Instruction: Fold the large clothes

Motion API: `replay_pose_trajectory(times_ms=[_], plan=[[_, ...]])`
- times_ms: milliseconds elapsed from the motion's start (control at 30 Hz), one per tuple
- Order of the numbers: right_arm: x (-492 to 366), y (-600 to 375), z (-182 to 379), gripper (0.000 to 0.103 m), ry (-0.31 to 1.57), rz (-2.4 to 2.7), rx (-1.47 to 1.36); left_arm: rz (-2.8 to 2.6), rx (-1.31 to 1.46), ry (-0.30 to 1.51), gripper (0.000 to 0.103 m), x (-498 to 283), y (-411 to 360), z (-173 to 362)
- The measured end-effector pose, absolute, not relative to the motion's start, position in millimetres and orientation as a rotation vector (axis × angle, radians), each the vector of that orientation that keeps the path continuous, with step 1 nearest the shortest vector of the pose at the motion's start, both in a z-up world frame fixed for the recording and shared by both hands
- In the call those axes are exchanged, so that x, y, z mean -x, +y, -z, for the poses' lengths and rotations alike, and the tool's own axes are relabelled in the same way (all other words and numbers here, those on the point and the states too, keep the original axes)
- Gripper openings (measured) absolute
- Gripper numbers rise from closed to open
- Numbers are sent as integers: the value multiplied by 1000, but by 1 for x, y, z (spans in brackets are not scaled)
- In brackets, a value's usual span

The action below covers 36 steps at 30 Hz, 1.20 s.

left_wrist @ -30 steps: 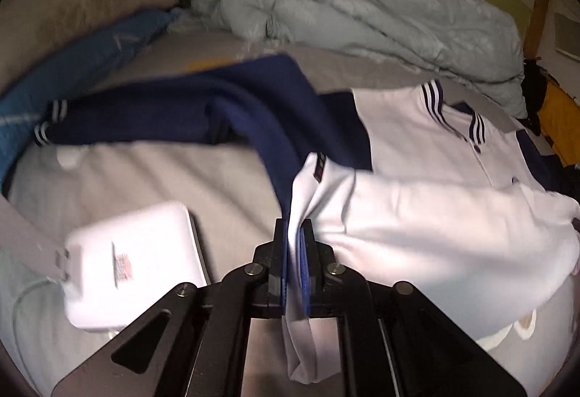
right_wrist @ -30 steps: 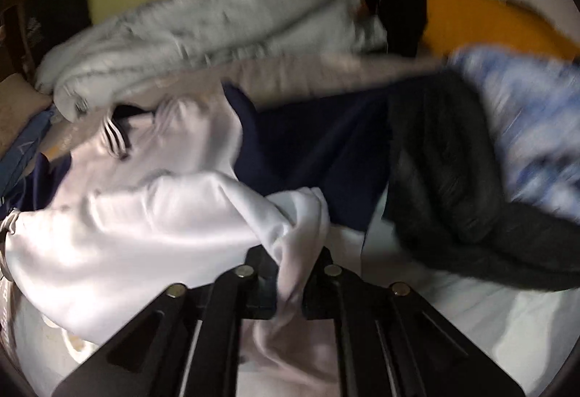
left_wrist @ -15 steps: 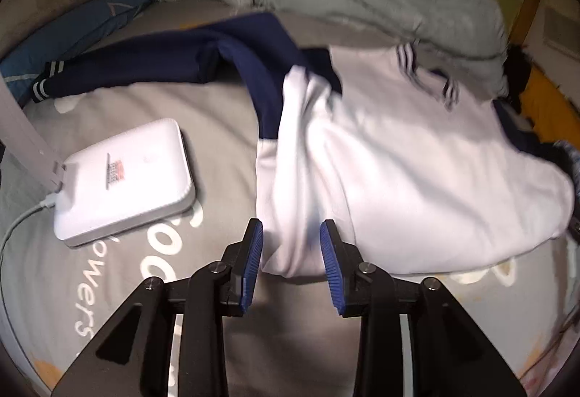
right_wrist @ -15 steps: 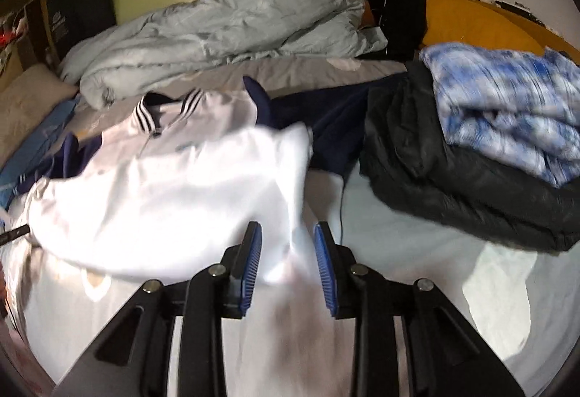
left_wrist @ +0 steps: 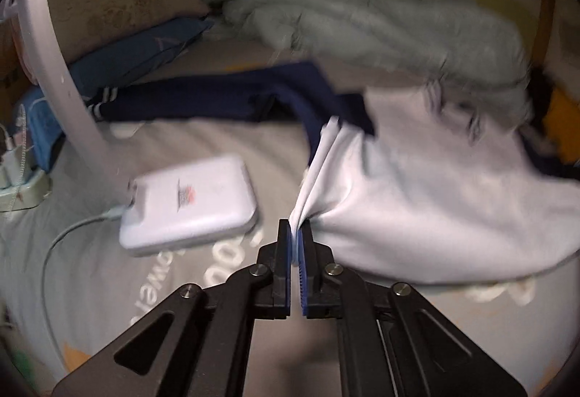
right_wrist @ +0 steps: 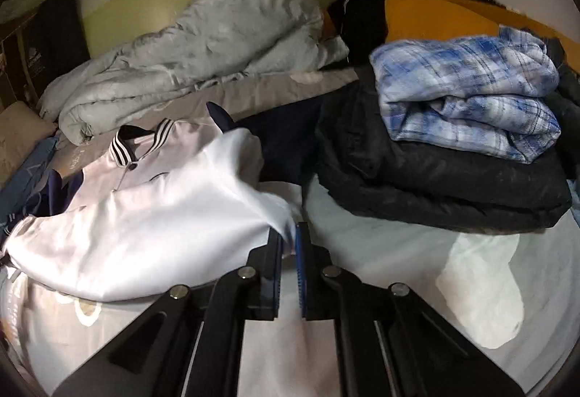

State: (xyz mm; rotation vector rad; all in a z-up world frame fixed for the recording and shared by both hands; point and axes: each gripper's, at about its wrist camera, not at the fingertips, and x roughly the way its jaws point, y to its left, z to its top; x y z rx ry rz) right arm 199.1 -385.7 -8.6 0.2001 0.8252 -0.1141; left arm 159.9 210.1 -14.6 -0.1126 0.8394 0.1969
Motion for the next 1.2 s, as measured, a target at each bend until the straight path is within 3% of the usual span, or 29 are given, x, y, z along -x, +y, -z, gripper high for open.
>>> replay_pose_trajectory(times_ms=[133,200,233,267,300,433,600,633,667,700,733,767,933,1133,1200], plan=[[-213,-384,39,7,951,152,-185,-199,89,886,6,-167,203,37],[-210,-381,27,10,900,138,-172,-90,137,792,20,-160,201,20],[-205,-381,15,23,847,119,-180,-32,176,737,39,-155,203,7],[-202,-384,7,31,803,108,-195,-7,195,683,51,-152,204,-4],[-199,-385,-2,41,756,96,-216,2,196,646,53,-151,203,-12],[-229,-390,-18,42,726,7,-339,-2,152,648,53,-184,198,-23],[-275,-386,2,42,794,16,-373,-32,203,778,53,-250,207,4],[-286,-385,8,42,804,19,-352,-29,235,802,45,-257,215,13],[-289,-381,10,42,805,18,-327,-29,253,822,29,-264,219,23],[-293,-378,16,38,801,28,-266,-12,268,834,22,-268,222,32],[-294,-377,20,20,800,41,-238,9,274,840,12,-269,223,39],[-294,-377,25,9,806,47,-218,19,261,841,7,-269,221,42],[-288,-384,15,6,699,117,-223,-10,175,763,6,-257,219,23],[-306,-363,52,6,820,192,-30,-76,100,810,7,-261,208,41],[-299,-354,46,7,791,223,32,-87,60,796,13,-255,202,41]])
